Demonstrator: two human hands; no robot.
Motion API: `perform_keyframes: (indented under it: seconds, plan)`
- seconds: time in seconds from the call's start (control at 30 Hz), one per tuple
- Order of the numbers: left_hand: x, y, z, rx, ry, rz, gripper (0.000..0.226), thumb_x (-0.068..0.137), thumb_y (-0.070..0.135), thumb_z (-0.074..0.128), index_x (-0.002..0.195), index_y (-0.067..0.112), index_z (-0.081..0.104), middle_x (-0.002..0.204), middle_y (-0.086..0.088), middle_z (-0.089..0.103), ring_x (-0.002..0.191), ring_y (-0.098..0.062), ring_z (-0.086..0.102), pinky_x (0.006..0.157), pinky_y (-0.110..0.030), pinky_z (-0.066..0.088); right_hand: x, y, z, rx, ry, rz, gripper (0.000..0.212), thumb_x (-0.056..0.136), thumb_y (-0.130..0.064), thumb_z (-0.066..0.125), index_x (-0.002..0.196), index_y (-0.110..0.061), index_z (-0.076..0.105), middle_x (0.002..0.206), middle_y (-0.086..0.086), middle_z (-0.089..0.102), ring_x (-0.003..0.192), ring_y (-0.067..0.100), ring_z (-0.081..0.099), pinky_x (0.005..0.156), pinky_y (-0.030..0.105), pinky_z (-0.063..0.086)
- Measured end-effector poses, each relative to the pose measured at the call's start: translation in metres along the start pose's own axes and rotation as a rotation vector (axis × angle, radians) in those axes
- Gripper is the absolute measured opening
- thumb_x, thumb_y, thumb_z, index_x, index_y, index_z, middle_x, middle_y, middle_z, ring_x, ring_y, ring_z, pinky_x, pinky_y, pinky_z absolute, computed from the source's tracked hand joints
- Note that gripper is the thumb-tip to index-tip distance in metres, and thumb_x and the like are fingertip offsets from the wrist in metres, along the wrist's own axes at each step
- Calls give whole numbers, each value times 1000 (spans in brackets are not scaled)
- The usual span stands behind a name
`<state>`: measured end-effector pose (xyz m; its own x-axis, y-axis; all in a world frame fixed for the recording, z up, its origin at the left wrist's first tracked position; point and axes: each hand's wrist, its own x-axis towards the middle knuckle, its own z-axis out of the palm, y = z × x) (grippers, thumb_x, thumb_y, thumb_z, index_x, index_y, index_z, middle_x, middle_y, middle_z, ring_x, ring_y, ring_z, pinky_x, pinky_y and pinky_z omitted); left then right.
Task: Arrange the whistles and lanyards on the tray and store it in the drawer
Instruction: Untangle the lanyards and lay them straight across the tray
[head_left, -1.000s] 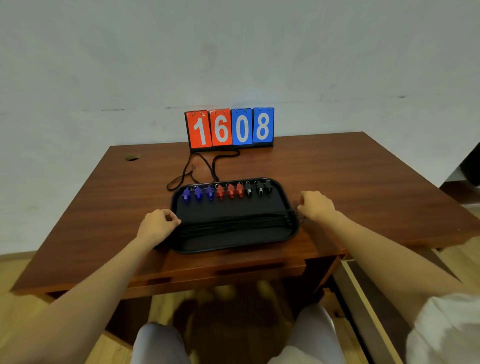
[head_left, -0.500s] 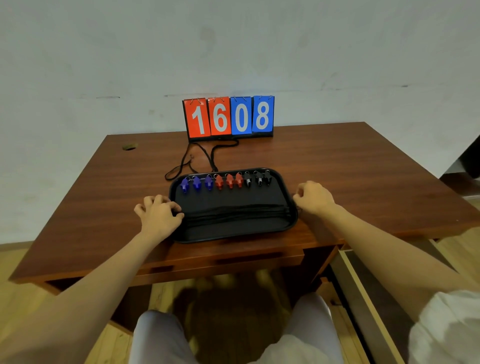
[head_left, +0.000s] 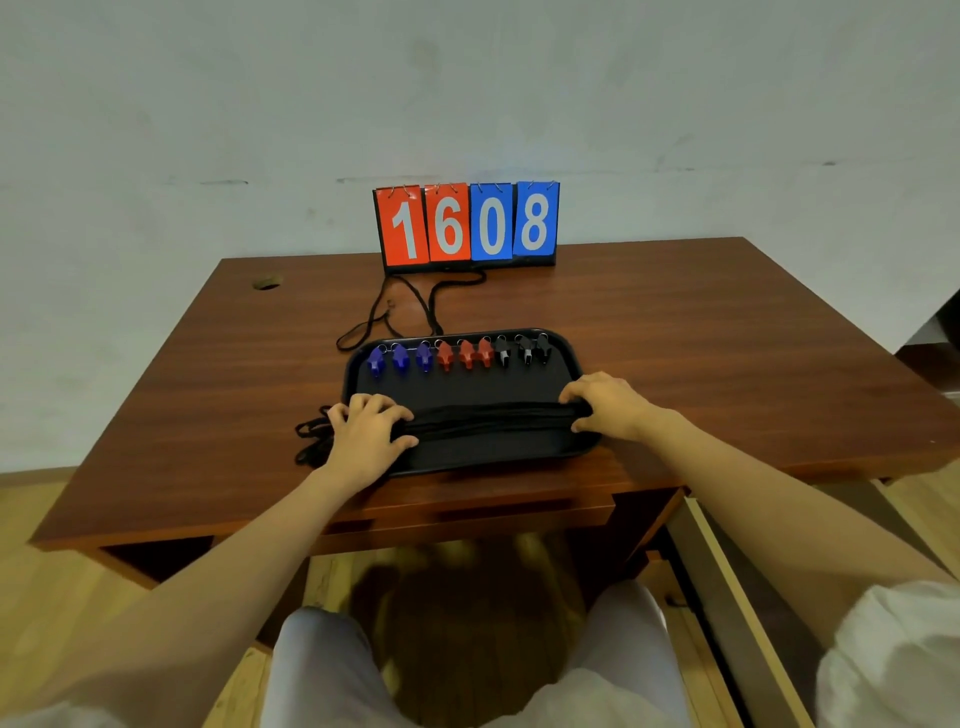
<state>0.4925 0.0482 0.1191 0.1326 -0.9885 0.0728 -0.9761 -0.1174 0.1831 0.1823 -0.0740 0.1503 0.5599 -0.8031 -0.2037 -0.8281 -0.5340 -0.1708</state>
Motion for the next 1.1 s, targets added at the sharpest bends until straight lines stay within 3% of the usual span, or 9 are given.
perform_keyframes:
  seconds: [0.43, 0.73, 0.93, 1.1]
  plan:
    - [51, 16, -21, -81, 78, 5, 39, 89, 44, 55, 124, 27, 53, 132, 2, 47, 129, -22, 30, 101, -40, 20, 53, -58, -31, 73, 145, -150, 40, 88, -27, 63, 126, -16, 55, 128, 7, 55, 121, 26, 48, 101, 41, 41]
    - [153, -8, -61, -76, 112, -159, 31, 91, 30, 52, 121, 21, 57, 129, -6, 50, 125, -25, 39, 103, -43, 25, 161, -85, -78, 178, 170, -89, 39, 92, -24, 57, 129, -18, 49, 130, 7, 52, 119, 23, 48, 101, 40, 43]
    - [205, -48, -47, -58, 2, -295, 31, 92, 31, 50, 119, 17, 58, 125, -10, 54, 121, -30, 43, 102, -47, 28, 243, -110, -69, 203, 89, -150, 42, 94, -11, 47, 135, -19, 46, 137, 8, 48, 127, 26, 44, 104, 42, 41]
    - [228, -71, -18, -69, -37, -329, 42, 88, 45, 53, 117, 14, 58, 125, -11, 53, 122, -32, 41, 103, -49, 28, 298, -137, -43, 184, -15, -222, 49, 94, -5, 40, 139, -20, 41, 144, 9, 38, 134, 27, 32, 110, 41, 33]
